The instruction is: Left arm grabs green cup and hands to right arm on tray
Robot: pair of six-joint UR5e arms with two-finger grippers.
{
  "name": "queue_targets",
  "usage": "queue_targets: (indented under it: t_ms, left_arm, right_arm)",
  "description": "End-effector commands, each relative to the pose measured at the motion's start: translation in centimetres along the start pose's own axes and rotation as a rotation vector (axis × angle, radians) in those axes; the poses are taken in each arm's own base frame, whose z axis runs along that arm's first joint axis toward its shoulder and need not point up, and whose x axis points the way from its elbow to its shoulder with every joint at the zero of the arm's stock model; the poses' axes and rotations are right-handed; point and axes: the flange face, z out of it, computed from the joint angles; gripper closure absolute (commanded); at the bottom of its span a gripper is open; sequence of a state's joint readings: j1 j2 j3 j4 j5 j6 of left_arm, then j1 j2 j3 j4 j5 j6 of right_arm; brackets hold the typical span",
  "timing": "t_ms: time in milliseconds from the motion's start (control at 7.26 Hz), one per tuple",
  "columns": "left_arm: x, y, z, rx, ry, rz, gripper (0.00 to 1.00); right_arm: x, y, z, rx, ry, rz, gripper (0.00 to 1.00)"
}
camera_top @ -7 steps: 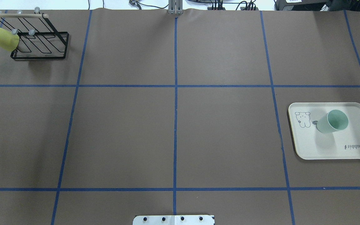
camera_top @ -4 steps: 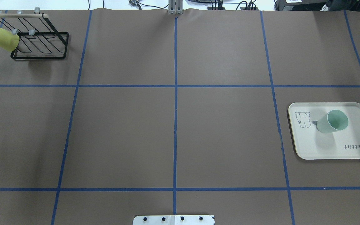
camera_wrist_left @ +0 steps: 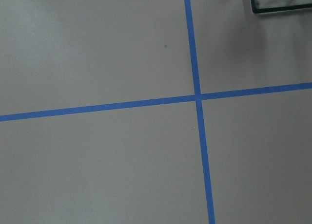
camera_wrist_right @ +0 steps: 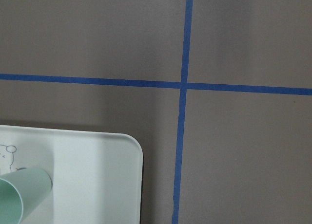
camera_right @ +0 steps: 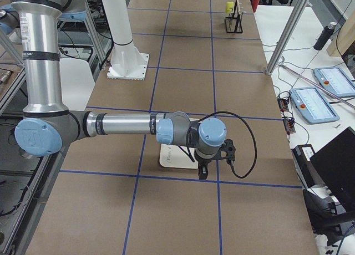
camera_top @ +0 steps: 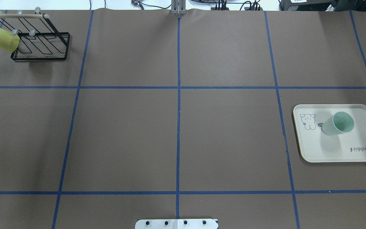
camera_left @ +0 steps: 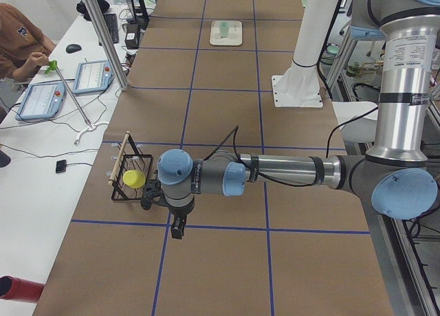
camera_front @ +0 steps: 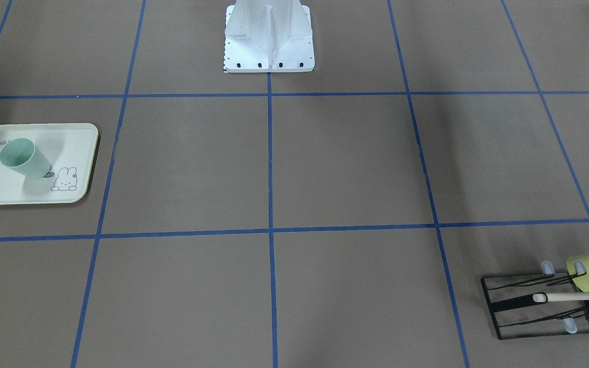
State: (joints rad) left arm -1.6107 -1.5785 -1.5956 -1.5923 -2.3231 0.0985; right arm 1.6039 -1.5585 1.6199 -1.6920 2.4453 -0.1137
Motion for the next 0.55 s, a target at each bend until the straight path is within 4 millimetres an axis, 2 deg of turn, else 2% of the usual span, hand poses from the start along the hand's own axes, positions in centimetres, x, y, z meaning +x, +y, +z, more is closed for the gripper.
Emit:
queue_targets:
  t_ms: [0,413]
  left_arm:
    - [-0.07,0.02,0.07,-0.001,-0.001,0.0,0.0]
    - [-0.01,-0.01,0.0,0.001,-0.001,0.002,0.0]
  right_arm:
    - [-0.12,-0.08,-0.12,0.003,-0.003,-0.002,0.0]
    - [-0.35,-0.31,-0.32,0.007,-0.004,-0.008,0.0]
